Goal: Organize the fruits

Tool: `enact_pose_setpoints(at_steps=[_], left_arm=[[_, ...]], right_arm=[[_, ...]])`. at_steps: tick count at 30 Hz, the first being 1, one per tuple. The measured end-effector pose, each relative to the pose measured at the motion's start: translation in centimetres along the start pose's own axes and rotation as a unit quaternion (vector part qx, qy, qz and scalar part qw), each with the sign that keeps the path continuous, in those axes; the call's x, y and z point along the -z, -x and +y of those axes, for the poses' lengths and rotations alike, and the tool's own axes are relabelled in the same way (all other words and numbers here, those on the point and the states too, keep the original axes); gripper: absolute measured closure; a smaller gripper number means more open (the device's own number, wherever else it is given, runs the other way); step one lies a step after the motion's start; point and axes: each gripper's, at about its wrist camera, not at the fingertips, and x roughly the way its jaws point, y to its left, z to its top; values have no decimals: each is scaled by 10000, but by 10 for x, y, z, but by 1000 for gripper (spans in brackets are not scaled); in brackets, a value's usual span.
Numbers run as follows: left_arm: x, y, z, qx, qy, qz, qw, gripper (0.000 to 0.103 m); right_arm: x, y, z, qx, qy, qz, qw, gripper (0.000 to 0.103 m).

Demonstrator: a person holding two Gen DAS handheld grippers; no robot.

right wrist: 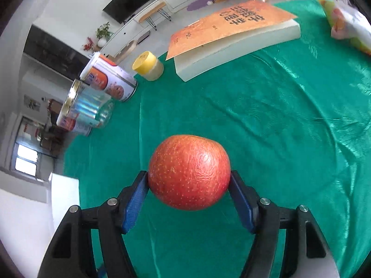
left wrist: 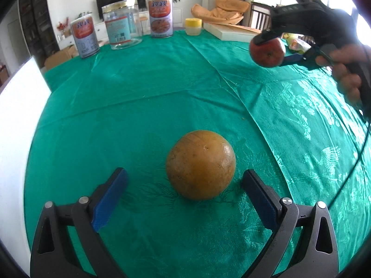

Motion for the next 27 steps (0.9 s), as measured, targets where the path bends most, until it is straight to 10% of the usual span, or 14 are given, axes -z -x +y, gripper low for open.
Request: enact_pose_setpoints(at_steps=[11,17,23,27], left_arm=[[0,0,0,0,2,-1,10000,3],[0,0,0,-1,3,1,10000,3],[-1,0,0,-5,1,4,10000,3],[-1,0,0,-4,2,4,10000,3]], right_arm=[[188,77,-6,1467,1780,-1183,9658,34],[203,69,-7,1513,1573,-1127,9694,33],[213,56,-9,1792,1245,-921,9715,2],[214,56,-13,1851,1130,-917,9719,0]])
